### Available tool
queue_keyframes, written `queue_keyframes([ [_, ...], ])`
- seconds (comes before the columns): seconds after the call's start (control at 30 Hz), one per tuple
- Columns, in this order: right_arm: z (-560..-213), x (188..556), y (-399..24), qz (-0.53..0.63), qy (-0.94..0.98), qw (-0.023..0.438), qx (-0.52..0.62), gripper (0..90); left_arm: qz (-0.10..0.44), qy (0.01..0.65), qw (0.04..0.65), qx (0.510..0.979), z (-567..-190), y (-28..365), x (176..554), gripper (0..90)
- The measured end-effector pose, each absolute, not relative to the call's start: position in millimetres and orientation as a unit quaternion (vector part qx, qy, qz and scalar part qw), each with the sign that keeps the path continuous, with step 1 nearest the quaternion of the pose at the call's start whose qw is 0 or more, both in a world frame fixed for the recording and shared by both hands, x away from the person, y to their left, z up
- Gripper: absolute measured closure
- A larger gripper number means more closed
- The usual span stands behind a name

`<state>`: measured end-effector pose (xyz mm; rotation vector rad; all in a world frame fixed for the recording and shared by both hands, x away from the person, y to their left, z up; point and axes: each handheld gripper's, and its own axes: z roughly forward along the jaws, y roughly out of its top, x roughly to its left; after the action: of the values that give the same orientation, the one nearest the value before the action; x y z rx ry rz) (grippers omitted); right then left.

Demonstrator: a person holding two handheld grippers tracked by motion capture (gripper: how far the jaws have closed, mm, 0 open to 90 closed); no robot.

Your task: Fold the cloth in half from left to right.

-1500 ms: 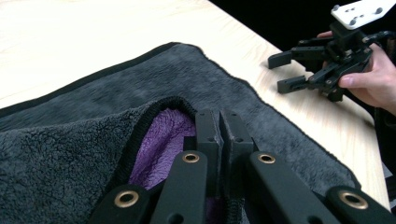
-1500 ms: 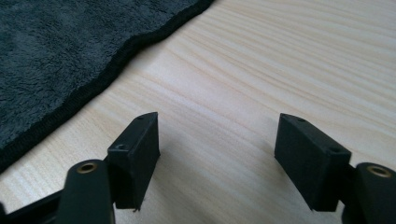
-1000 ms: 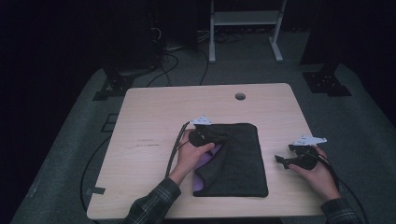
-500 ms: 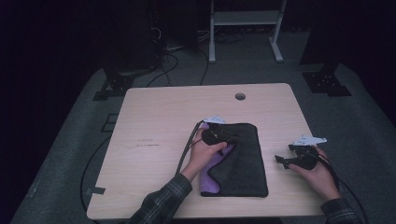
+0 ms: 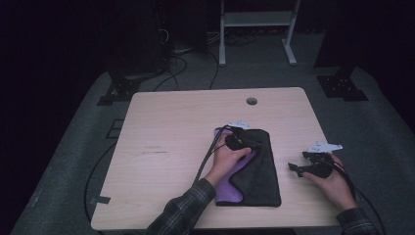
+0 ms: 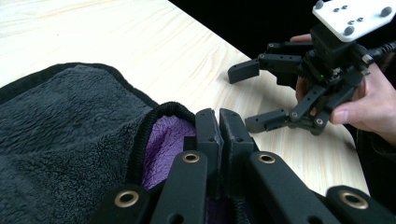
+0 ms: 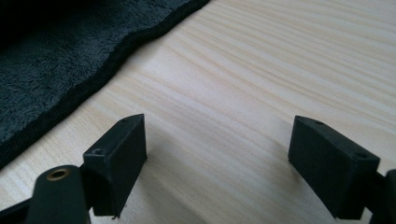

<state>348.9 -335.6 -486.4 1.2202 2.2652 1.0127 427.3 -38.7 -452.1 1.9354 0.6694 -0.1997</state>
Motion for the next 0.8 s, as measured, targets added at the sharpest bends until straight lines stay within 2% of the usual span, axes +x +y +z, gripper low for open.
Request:
queue_keyframes([
  [0.43,-486,349,-336,0.360,0.805,0.187,0.434,18.2,-0.100,0.278,0.485,0.823,-474,-73,432,89.1],
  [0.6,-486,349,-336,0.360,0.805,0.187,0.434,18.2,-0.092,0.275,0.471,0.833,-478,-79,431,86.0],
  [0.7,-486,349,-336,0.360,0.805,0.187,0.434,18.2,-0.086,0.274,0.480,0.829,-472,-74,429,78.7],
  [0.8,-486,349,-336,0.360,0.805,0.187,0.434,18.2,-0.070,0.273,0.482,0.829,-464,-63,428,67.0],
])
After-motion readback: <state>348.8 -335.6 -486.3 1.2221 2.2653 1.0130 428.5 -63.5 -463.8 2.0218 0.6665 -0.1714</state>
